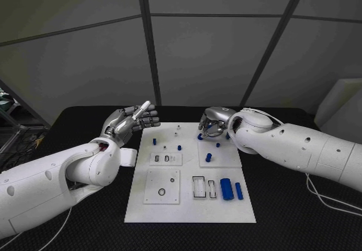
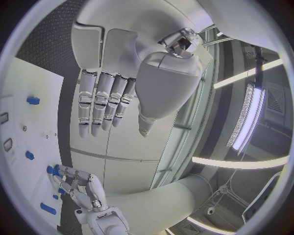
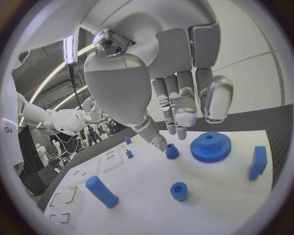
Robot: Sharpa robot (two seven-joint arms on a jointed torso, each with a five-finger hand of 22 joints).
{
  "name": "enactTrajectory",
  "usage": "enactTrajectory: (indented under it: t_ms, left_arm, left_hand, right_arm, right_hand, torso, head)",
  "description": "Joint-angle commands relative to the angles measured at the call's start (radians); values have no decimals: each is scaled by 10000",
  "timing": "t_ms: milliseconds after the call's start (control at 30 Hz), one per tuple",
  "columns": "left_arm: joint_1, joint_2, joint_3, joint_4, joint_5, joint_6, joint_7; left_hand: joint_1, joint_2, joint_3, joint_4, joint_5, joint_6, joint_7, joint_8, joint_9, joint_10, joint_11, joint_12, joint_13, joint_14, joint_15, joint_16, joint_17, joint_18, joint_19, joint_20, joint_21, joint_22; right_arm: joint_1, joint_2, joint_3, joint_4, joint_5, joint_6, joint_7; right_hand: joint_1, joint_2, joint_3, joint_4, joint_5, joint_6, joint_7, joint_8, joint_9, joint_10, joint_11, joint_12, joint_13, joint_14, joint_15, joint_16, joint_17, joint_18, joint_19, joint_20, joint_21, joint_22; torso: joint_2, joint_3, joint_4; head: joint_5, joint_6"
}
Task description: Assemble the parts on the task board
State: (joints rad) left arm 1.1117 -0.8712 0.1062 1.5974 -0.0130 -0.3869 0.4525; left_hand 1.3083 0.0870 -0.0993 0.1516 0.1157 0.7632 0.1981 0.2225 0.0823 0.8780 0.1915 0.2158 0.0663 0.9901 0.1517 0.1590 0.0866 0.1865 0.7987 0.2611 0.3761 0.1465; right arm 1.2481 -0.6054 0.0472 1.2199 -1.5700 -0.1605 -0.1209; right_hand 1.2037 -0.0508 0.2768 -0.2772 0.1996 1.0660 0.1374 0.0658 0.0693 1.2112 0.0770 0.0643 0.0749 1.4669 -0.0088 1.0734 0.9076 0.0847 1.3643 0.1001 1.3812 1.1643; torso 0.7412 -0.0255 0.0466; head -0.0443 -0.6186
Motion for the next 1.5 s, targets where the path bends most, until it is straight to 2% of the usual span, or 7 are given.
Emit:
enactTrajectory:
  t_ms: [33, 533, 800, 1067, 1200, 1333, 1500]
  left_arm:
    - [24, 11, 16, 28, -86, 140, 18]
    - [63, -6, 66, 5, -101, 163, -5]
    - [70, -62, 94, 3, -174, 156, 17]
    - [92, -92, 103, -18, -199, 156, 9]
    - [100, -99, 104, -28, -201, 158, 3]
    - [106, -105, 105, -36, -202, 170, -6]
    - [110, -123, 105, -44, -203, 177, -13]
  left_hand:
    - [44, 49, -20, -58, 35, 85, 309, -29, -17, 59, 5, -56, 4, 15, 21, -59, -13, -42, 81, -17, 51, -9]
    - [43, 50, -38, -79, 41, 92, 322, -49, -29, 45, 15, -100, -2, -15, 32, -113, -24, -48, 83, -14, 42, -24]
    - [47, 53, -38, -84, 44, 93, 325, -52, -31, 44, 16, -107, -3, -15, 33, -118, -25, -48, 84, -14, 42, -26]
    - [47, 53, -38, -84, 44, 93, 325, -52, -31, 44, 16, -107, -3, -15, 33, -118, -25, -48, 84, -14, 42, -26]
    - [47, 53, -38, -84, 44, 93, 325, -52, -31, 44, 16, -107, -3, -15, 33, -118, -25, -48, 84, -14, 42, -26]
    - [54, 56, -40, -95, 51, 97, 329, -57, -34, 43, 18, -118, -3, -13, 33, -128, -26, -49, 88, -14, 41, -30]
    - [54, 56, -40, -95, 51, 97, 329, -57, -34, 43, 18, -118, -3, -13, 33, -128, -26, -49, 88, -14, 41, -30]
  right_arm:
    - [29, 58, 9, -54, -220, 248, -110]
    - [30, 371, 4, -412, -225, 736, -90]
    - [30, 481, 3, -550, -225, 891, -84]
    - [31, 557, 3, -604, -224, 1018, -138]
    - [31, 563, 3, -606, -224, 707, -132]
    - [30, 522, 3, -546, -213, -11, -38]
    - [29, 444, 6, -362, -108, -937, 112]
  right_hand:
    - [-107, -15, 62, -2, 32, -25, 52, -17, 1, -26, 13, -18, 21, 181, 9, 108, 93, -96, 70, 14, 62, 93]
    - [-122, 134, 225, 40, 84, 24, 26, -1, 11, 47, -8, -28, 38, 182, -4, 529, 490, -165, 230, 11, 315, 525]
    - [-106, 333, 420, 92, 108, 146, -10, 21, 28, 124, -41, -20, 40, 176, -27, 791, 737, -236, 409, -4, 533, 938]
    - [-53, 513, 624, 122, 112, 287, -50, 35, 44, 242, -83, -17, 47, 169, -58, 987, 904, -291, 549, -31, 699, 1258]
    - [38, 675, 759, 132, 125, 460, -103, 84, 75, 413, -142, 10, 79, 162, -106, 1072, 970, -322, 634, -64, 790, 1438]
    - [202, 806, 892, 71, 135, 680, -167, 150, 127, 645, -220, 41, 139, 168, -168, 1193, 1088, -377, 789, -120, 930, 1737]
    - [347, 827, 1133, -29, -175, 773, -180, 127, 160, 748, -248, -4, 189, 166, -197, 1296, 1171, -435, 942, -165, 1071, 2036]
  torso:
    - [33, 7, -8]
    - [88, 5, 5]
    - [104, 4, 26]
    - [129, 2, 9]
    - [130, 0, 10]
    - [129, 3, 17]
    - [139, -7, 16]
  head:
    - [-4, 18]
    - [31, -2]
    - [19, -73]
    - [37, -56]
    - [33, -55]
    - [46, -48]
    - [72, -10]
